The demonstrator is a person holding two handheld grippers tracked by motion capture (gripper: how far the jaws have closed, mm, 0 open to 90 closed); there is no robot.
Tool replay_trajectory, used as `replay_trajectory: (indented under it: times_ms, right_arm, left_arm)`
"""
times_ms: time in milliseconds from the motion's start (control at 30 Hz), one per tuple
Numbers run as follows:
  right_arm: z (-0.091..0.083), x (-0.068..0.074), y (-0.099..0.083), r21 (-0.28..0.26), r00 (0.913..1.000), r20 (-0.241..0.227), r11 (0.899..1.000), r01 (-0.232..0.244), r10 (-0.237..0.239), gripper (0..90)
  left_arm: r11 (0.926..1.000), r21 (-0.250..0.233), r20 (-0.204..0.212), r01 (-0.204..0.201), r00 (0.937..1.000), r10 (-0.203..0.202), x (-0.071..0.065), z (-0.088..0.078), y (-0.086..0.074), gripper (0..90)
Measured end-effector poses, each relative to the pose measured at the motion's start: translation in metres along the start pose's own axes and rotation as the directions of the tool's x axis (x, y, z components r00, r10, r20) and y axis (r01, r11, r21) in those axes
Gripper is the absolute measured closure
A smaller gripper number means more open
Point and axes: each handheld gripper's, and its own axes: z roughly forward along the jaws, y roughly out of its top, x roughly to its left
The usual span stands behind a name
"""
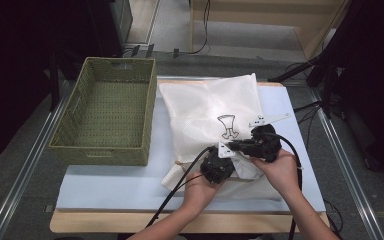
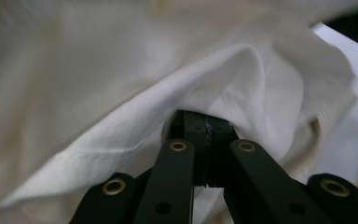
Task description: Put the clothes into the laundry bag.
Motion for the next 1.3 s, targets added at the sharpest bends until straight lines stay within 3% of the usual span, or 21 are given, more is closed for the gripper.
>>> replay_trajectory:
  times_ms: [167,367,500,700,800,933,1067,1300]
  right_arm:
    - [0.000,0.000,0.000,0.000,1.0000,0.000,1.000,-0.001,0.001,87.6]
    - [0.001,0.001,0.000,0.011,1.0000,0.009,1.000,-0.002,0.002,87.8]
    - [0.002,-0.001,-0.001,0.009,0.9999,0.007,1.000,-0.008,0.008,87.9]
    - [-0.001,-0.002,-0.002,-0.002,0.9999,0.002,1.000,-0.011,0.011,88.5]
    - [-0.001,-0.002,-0.002,-0.004,0.9999,-0.004,1.000,-0.013,0.013,88.5]
    - [0.002,-0.002,-0.003,0.013,0.9999,0.011,1.000,-0.009,0.009,88.4]
    - [0.006,-0.007,-0.005,0.027,0.9997,0.008,0.999,-0.021,0.021,88.4]
    - [0.006,-0.008,-0.005,0.029,0.9997,0.015,0.999,-0.020,0.019,88.3]
  left_arm:
    - [0.9985,-0.045,-0.037,0.032,0.9988,-0.034,0.010,0.003,0.012,90.0]
    - [0.9997,-0.022,-0.084,0.013,0.9964,-0.015,0.021,0.012,0.018,90.0]
    - [0.9992,-0.032,-0.114,0.022,0.9932,-0.025,0.026,0.014,0.021,90.0]
    - [0.9965,-0.075,-0.188,0.036,0.9808,-0.050,0.040,0.007,0.024,90.0]
    - [0.9952,-0.095,-0.223,0.024,0.9738,-0.045,0.044,0.005,0.025,90.0]
    - [0.9991,-0.029,-0.203,0.031,0.9785,-0.036,0.050,0.014,0.022,90.0]
    - [0.9980,-0.034,-0.139,0.053,0.9886,-0.058,0.053,0.012,0.020,90.0]
    - [0.9963,-0.027,-0.061,0.081,0.9947,-0.083,0.047,-0.008,0.012,90.0]
